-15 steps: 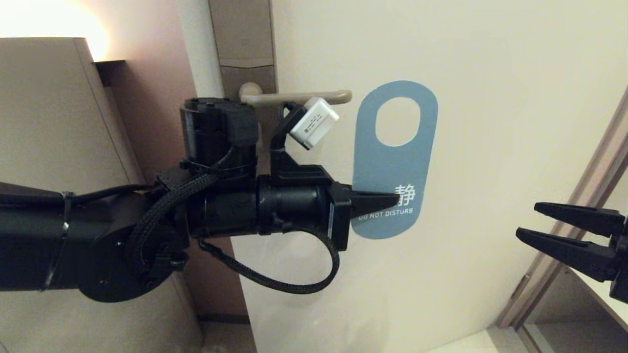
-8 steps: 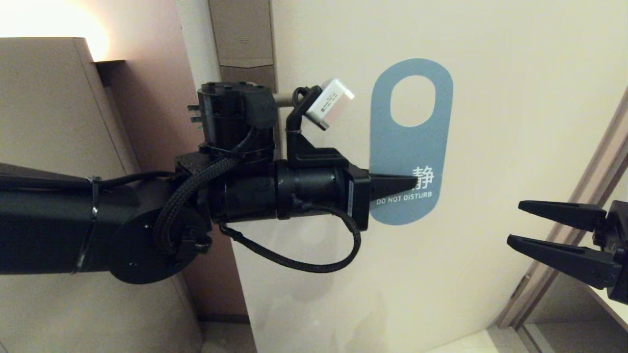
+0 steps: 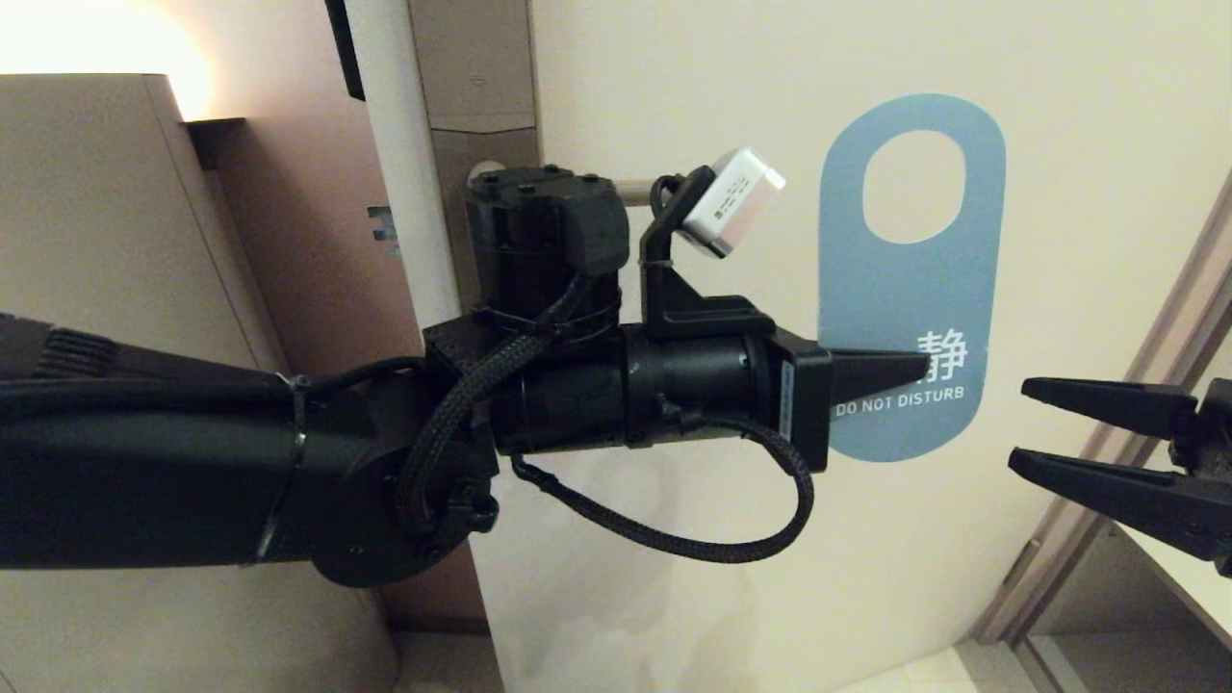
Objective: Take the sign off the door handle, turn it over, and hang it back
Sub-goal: Hand it to the other hand
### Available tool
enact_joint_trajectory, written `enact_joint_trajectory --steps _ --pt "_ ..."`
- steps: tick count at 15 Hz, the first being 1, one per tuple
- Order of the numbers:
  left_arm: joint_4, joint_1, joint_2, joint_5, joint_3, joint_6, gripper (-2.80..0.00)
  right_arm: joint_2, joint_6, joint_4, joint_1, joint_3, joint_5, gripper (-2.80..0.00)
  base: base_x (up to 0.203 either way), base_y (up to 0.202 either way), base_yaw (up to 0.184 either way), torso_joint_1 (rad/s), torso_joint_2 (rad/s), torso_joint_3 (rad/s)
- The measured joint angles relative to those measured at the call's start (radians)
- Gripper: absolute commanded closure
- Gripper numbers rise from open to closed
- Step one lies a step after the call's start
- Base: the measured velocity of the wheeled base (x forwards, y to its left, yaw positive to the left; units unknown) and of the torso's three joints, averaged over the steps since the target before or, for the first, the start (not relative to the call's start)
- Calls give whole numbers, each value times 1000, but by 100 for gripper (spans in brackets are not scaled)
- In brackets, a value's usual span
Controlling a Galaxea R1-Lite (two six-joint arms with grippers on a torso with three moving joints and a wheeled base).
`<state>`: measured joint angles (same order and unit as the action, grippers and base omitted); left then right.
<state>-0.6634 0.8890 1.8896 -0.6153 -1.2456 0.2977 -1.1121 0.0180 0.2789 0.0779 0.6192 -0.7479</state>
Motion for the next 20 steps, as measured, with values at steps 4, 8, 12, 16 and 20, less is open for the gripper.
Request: enact_joint_trajectory --steps 4,8,12,16,20 --pt "-2 22 41 0 -38 13 0 23 -98 0 0 27 -39 -280 0 0 0 0 0 0" --pt "-20 33 64 1 -44 26 0 44 -138 -1 0 15 -99 -280 0 0 0 0 0 0" --pt "-23 34 88 1 -81 31 0 51 -139 -1 19 -6 -100 -280 0 0 0 0 0 0" --pt "-25 52 115 3 -152 76 0 51 -140 -2 23 -16 -100 -280 0 0 0 0 0 0" --pt "-117 83 142 9 -174 131 0 56 -140 -1 22 -19 -99 -280 0 0 0 0 0 0"
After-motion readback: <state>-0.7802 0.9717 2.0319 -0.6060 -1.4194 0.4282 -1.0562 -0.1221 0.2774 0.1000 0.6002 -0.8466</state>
